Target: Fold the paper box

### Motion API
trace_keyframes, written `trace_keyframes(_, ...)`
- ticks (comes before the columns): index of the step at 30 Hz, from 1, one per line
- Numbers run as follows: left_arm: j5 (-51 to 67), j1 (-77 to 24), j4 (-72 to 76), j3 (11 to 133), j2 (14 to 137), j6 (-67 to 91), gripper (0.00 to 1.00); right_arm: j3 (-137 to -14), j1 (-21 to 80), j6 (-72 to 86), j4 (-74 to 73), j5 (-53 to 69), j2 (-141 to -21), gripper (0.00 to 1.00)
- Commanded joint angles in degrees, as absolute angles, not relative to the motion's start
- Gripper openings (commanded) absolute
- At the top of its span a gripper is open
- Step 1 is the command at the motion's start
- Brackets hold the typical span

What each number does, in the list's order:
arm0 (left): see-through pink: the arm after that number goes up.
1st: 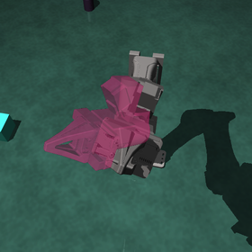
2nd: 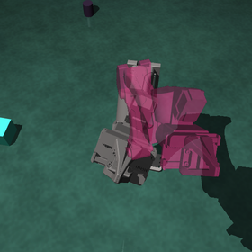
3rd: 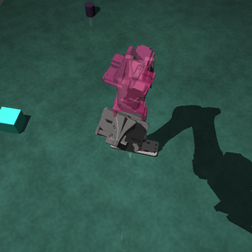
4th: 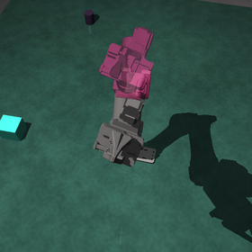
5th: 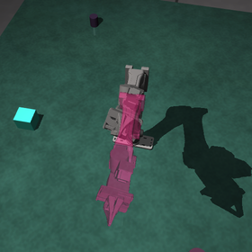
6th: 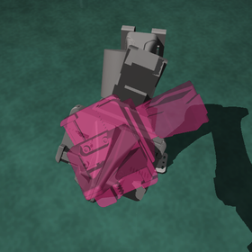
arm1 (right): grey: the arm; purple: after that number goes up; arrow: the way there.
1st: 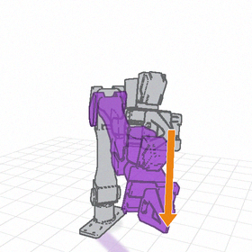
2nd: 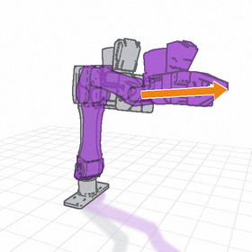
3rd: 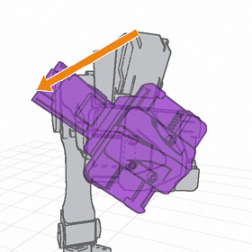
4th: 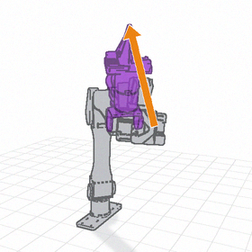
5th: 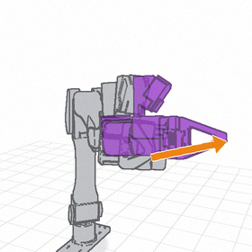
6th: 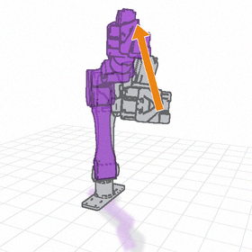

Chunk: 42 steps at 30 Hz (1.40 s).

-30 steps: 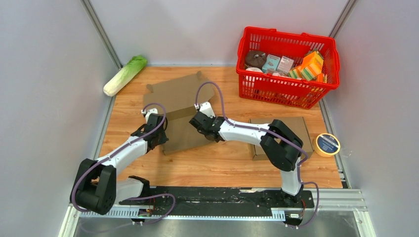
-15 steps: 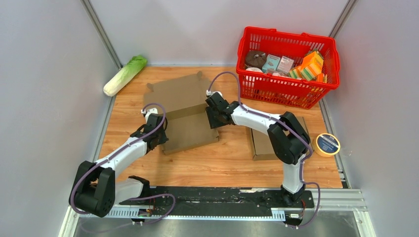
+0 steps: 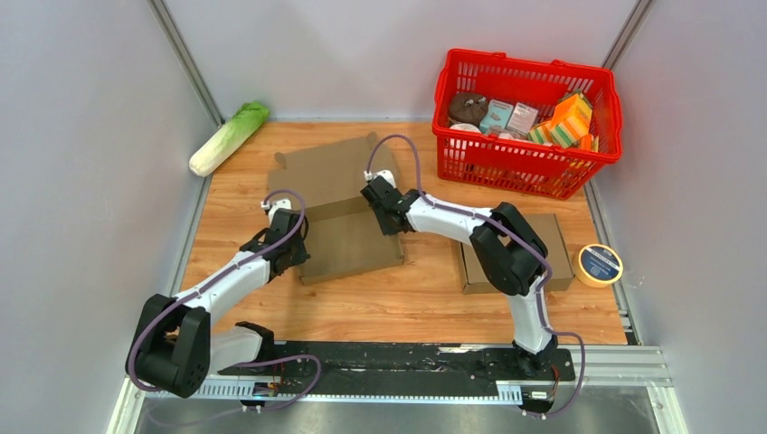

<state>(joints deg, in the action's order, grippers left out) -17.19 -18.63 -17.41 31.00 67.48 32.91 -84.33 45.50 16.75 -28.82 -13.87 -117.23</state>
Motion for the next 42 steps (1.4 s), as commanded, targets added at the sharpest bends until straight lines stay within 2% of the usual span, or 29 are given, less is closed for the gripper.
trace_keyframes(1, -18.7, -18.7, -16.5, 31.4, 66.5, 34.4, 0.00, -86.3, 51.8, 16.4, -37.9, -38.4, -121.5, 0.00)
trace_keyframes(2, -18.7, -18.7, -16.7, 31.4, 66.4, 34.7, 0.00, -87.7, 52.7, 18.3, -40.2, -42.8, -123.5, 0.00)
trace_keyframes(9, -18.1, -18.7, -17.3, 30.9, 63.8, 36.1, 0.00, -84.3, 54.3, 23.2, -37.3, -43.8, -125.7, 0.00)
trace_keyframes(13, -16.4, -18.7, -17.1, 31.1, 62.6, 36.4, 0.00, -81.7, 54.1, 19.3, -31.1, -38.2, -120.8, 0.00)
trace_keyframes(14, -16.1, -18.7, -17.1, 31.2, 62.3, 36.5, 0.01, -81.2, 53.2, 19.0, -30.5, -32.7, -119.5, 0.01)
trace_keyframes(15, -15.3, -18.7, -17.2, 31.5, 62.2, 36.6, 0.02, -80.1, 52.6, 18.4, -29.7, -28.9, -118.1, 0.13)
trace_keyframes(18, -14.3, -18.7, -17.6, 31.7, 61.3, 36.0, 0.12, -76.8, 50.1, 18.4, -26.6, -18.6, -109.9, 0.38)
trace_keyframes(24, -13.3, -18.5, -19.3, 32.4, 56.9, 34.3, 0.43, -76.1, 44.7, 17.9, -25.7, -4.8, -102.4, 0.62)
trace_keyframes(28, -9.3, -16.6, -22.3, 35.1, 53.7, 33.1, 0.59, -76.0, 41.9, 17.6, -25.3, 2.2, -99.5, 0.73)
trace_keyframes(29, -8.4, -16.0, -22.9, 35.6, 53.4, 32.9, 0.66, -76.2, 41.1, 17.3, -25.4, 4.3, -99.3, 0.75)
trace_keyframes(30, -7.0, -15.4, -24.3, 36.7, 53.0, 32.7, 0.68, -76.5, 40.8, 17.1, -25.7, 5.1, -99.4, 0.76)
trace_keyframes(36, -0.8, -5.1, -23.6, 42.6, 52.6, 32.8, 0.74, -80.7, 40.2, 15.6, -26.9, 6.7, -101.4, 0.85)
trace_keyframes(39, 6.9, 2.7, -17.3, 46.9, 59.7, 34.4, 0.75, -82.3, 40.2, 15.2, -26.8, 8.8, -103.1, 0.91)
trace_keyframes(42, 11.4, 7.7, -14.1, 54.2, 70.9, 34.6, 0.74, -83.9, 39.5, 15.7, -26.5, 10.8, -105.0, 0.91)
